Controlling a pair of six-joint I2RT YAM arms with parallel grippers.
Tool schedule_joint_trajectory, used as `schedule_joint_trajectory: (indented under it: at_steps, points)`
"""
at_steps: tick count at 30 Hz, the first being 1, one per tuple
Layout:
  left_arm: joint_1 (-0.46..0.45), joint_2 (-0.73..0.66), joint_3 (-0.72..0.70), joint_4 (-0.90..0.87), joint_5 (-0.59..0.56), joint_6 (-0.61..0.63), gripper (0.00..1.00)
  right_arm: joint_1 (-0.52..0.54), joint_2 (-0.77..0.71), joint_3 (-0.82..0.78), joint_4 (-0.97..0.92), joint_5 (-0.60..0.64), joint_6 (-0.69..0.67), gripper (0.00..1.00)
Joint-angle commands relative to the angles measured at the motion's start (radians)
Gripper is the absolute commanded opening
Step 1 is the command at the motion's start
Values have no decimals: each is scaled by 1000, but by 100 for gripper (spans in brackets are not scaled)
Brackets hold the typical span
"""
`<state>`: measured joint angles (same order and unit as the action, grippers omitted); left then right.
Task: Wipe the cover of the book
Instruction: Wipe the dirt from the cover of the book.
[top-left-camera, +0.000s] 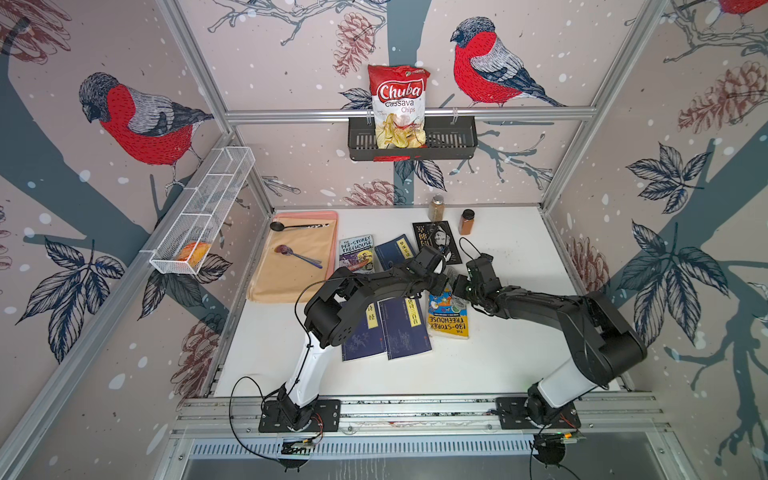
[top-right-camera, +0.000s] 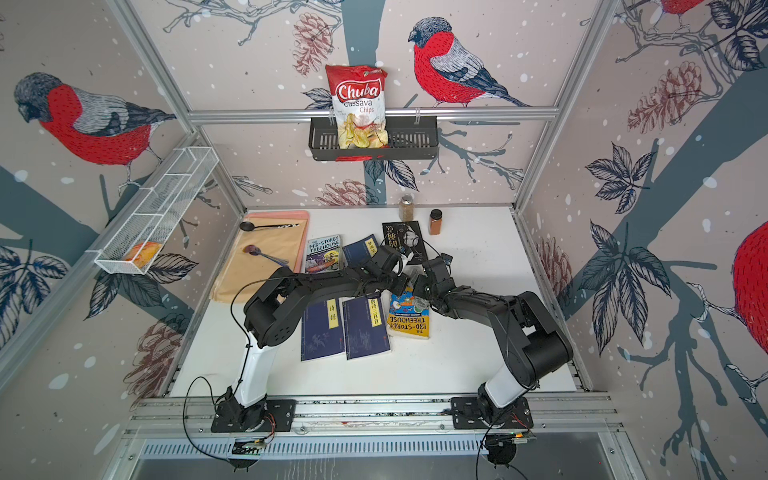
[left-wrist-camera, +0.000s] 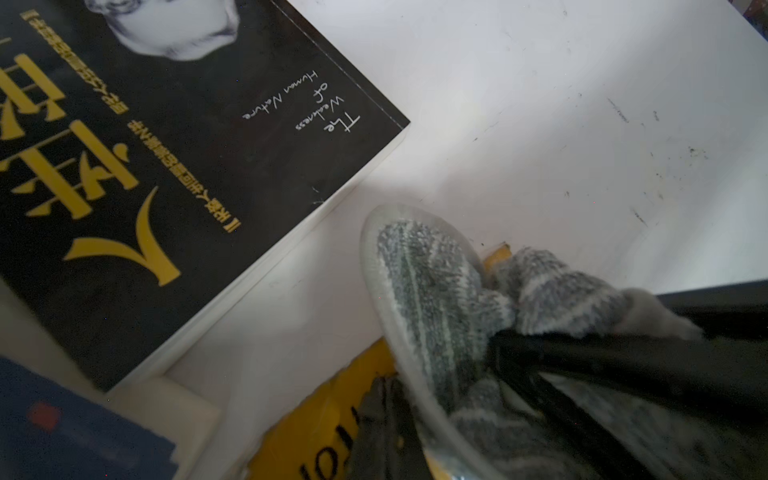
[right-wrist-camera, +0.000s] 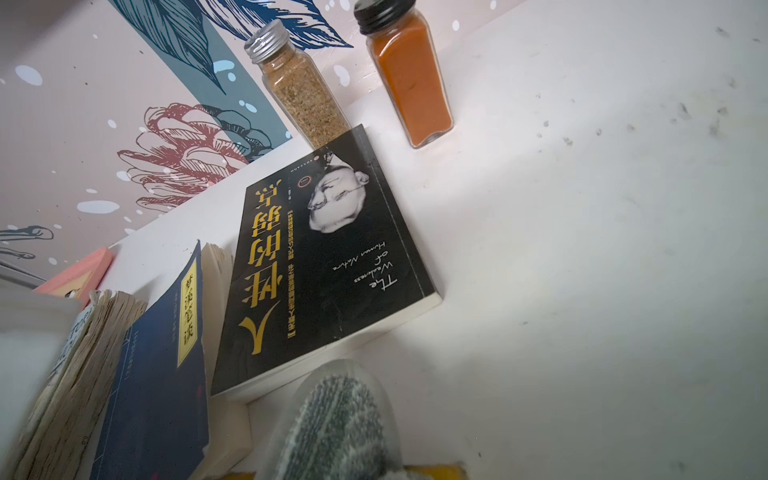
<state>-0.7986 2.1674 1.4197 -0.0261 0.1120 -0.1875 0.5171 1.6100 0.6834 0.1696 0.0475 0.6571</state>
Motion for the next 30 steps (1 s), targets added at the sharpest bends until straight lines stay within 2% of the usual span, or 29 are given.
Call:
schedule_joint_trajectory:
  at_steps: [1,7,9,12,14,18,22,26,30]
  points:
    - [0,51,-22,-283,-3,-11,0,63,-18,-51,-208,16,11,2]
    - [7,37,-41,-277,-3,-18,0,263,-241,-210,-366,97,225,2]
    - [10,31,-52,-267,3,-20,0,287,-315,-253,-382,96,281,2]
    - [11,29,-57,-262,9,-20,0,276,-352,-272,-362,128,282,2]
    - [12,31,-56,-255,17,-20,0,236,-319,-250,-331,134,236,2]
    - [12,31,-65,-239,33,-25,0,84,-168,-154,-275,86,100,2]
    - [12,31,-73,-228,42,-36,0,8,-25,-50,-206,39,22,2]
    - [12,19,-85,-213,54,-38,0,23,58,14,-216,15,-22,2]
    - [12,17,-86,-216,49,-37,0,131,6,-37,-274,53,13,3]
